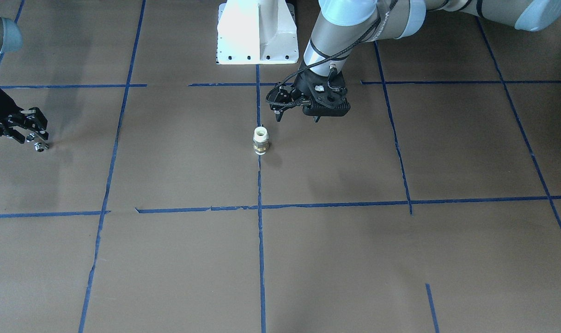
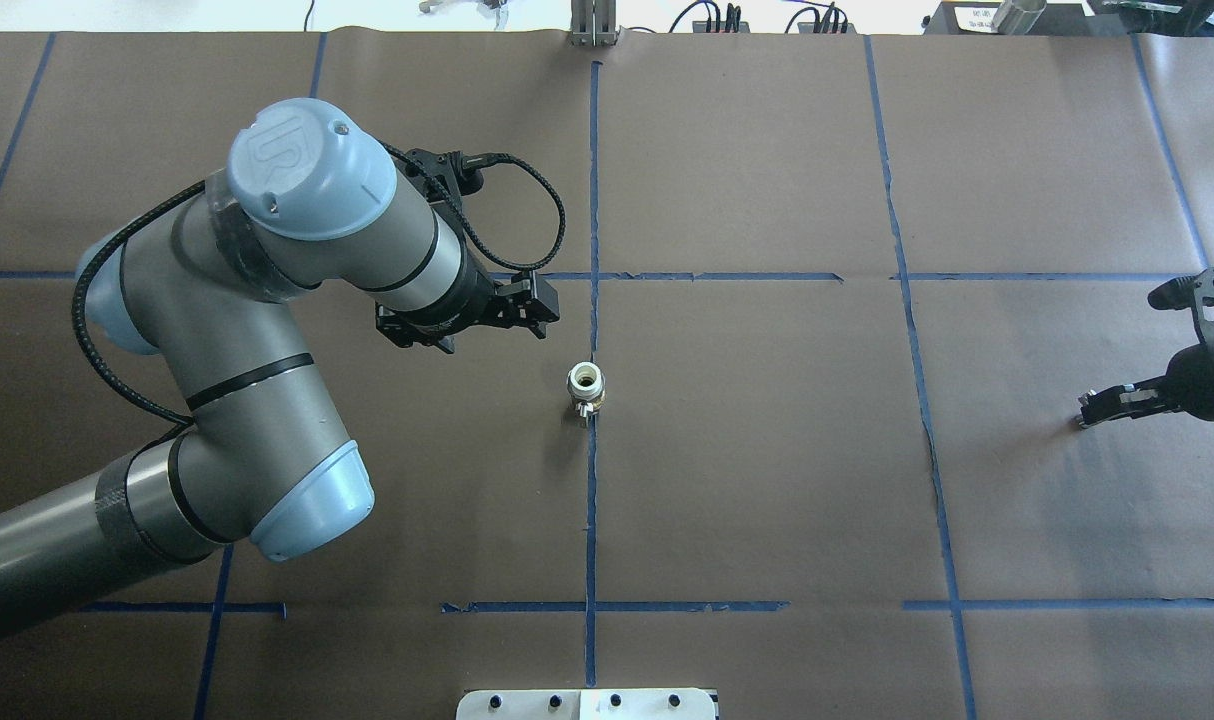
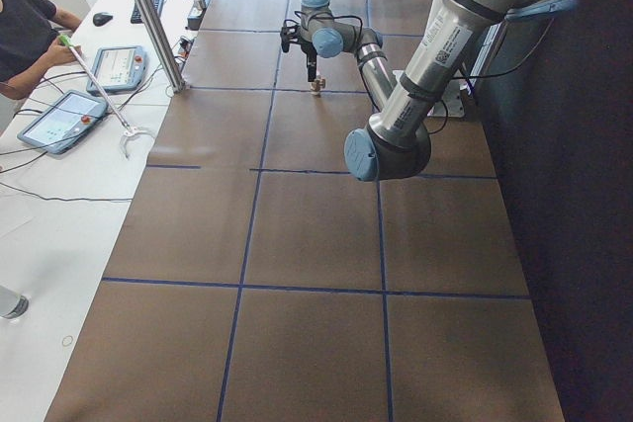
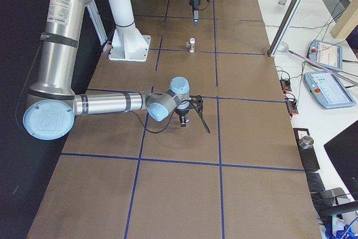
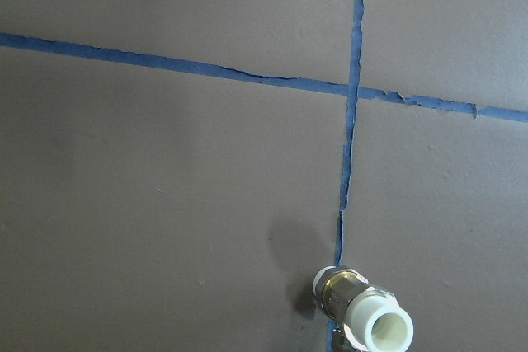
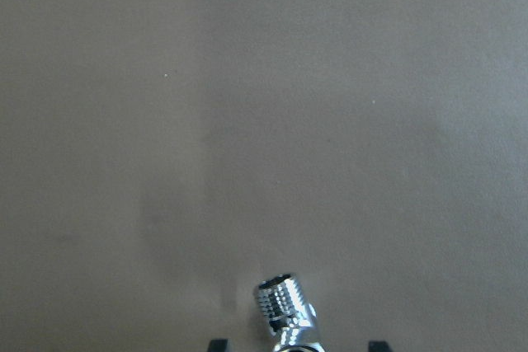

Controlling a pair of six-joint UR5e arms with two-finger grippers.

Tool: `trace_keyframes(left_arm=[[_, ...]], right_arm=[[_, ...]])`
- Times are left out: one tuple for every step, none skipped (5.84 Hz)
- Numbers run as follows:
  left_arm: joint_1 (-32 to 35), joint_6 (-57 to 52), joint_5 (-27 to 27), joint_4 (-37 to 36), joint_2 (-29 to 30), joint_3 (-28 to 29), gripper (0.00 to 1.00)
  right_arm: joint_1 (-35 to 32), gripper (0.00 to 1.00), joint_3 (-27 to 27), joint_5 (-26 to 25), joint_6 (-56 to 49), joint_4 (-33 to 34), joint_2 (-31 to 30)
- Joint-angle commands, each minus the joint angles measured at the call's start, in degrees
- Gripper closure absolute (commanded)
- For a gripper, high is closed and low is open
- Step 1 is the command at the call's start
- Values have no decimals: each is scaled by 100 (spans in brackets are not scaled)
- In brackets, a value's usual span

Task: Assemble PPR valve and pipe with both arms
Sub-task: 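Grasp the chrome fitting with the right gripper while the left gripper hovers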

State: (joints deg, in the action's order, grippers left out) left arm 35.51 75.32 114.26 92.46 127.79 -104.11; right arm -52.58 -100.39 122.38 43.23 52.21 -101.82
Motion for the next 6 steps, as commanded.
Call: trace_keyframes(left_arm=[[-9, 0, 0, 0, 0, -4, 0], [-9, 0, -9, 0, 0, -13, 0], [-9, 0, -9, 0, 0, -13, 0], [-9, 0, -9, 0, 0, -13, 0], [0, 9, -9, -9, 0, -48, 0], [0, 9, -9, -9, -9, -66, 0]], right_arm=[[3, 55, 2, -3, -7, -9, 4], [-6, 58, 2, -3, -7, -9, 4], [2, 58, -7, -3, -7, -9, 4], [3, 58, -16, -3, -16, -9, 4], [-6, 63, -33, -3, -7, -9, 4], [-15, 83, -33, -3, 19, -18, 4]])
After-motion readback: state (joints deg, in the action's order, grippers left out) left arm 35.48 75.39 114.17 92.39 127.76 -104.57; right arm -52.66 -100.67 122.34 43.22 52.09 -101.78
